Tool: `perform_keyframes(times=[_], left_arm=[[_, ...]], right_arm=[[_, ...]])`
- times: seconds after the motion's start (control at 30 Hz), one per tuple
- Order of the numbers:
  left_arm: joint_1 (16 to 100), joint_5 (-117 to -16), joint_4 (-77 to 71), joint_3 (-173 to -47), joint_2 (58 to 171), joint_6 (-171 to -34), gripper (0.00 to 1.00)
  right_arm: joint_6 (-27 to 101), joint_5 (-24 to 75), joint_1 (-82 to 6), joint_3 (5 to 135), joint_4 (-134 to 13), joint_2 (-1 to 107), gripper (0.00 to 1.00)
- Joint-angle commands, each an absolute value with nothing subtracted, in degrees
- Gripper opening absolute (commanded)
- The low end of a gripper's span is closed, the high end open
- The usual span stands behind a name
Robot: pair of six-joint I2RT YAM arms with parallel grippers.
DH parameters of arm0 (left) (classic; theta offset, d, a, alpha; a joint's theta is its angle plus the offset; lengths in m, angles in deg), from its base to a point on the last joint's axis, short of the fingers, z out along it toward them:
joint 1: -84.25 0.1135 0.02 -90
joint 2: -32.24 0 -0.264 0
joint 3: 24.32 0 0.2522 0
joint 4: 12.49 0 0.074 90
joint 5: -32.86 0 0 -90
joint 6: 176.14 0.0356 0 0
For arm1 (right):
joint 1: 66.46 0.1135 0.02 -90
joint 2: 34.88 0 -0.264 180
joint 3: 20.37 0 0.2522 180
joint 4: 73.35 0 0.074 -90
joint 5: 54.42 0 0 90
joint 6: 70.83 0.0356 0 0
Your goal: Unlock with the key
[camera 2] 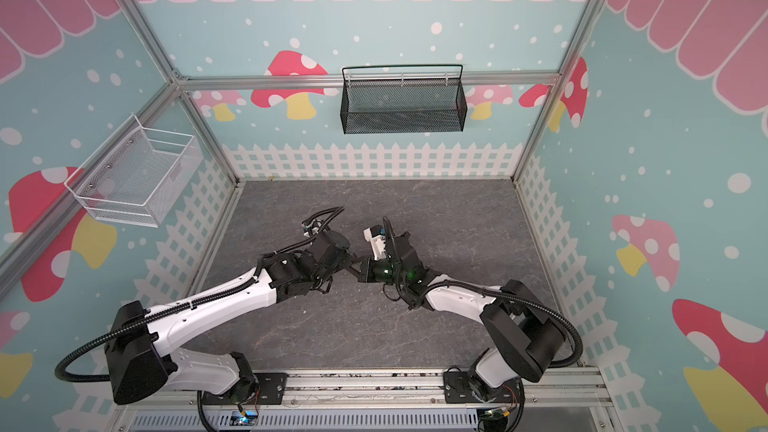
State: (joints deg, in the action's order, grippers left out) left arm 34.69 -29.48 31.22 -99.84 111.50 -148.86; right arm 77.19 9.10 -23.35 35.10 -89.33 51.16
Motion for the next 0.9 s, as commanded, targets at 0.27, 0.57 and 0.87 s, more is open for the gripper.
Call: perform_keyframes(times=[0.27,0.57,0.87], left_arm=[[33.4,-27.4,36.2,-100.8,111.3,-147.4,0.0],[33.2,-28.4,35.0,-101.8,110.7,-149.5,0.0],[33.2,-30.1,34.7,-101.9,110.9,-149.2,0.0]], right_arm=[[76.1,10.5,-24.0,37.3,-90.9,48.9,0.0],[77.6,10.8,-22.2,38.3,-93.2,52.5,0.0],[74.9,13.1,-22.3,39.8,-90.9,50.5,0.0]])
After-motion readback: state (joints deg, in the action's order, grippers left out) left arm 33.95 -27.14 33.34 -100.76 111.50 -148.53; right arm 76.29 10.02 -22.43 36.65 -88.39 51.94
